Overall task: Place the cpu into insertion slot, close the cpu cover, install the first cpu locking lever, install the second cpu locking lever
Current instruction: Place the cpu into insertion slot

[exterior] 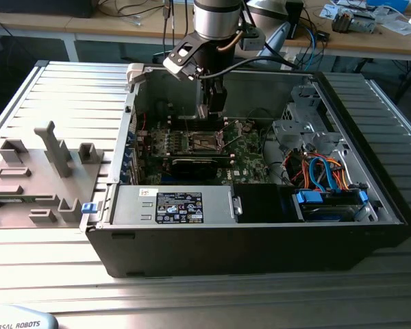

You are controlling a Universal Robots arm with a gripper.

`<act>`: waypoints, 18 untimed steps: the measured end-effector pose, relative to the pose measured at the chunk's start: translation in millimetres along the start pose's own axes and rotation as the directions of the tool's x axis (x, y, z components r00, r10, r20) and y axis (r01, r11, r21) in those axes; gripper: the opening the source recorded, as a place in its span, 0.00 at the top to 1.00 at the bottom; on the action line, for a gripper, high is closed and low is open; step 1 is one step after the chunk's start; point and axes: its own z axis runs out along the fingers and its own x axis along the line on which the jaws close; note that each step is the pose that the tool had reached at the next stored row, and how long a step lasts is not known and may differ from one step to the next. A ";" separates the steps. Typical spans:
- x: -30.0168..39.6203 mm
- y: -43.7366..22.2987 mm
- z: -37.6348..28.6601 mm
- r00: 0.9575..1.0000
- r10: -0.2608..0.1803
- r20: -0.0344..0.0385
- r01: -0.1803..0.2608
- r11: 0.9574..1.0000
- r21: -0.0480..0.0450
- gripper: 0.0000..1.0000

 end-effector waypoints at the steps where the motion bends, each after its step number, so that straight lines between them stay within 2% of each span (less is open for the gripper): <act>1: 0.0 0.0 0.3 1.000 0.000 0.000 0.000 1.000 0.000 0.46; 18: 0.0 0.0 2.0 1.000 0.019 0.001 -0.019 1.000 0.000 0.46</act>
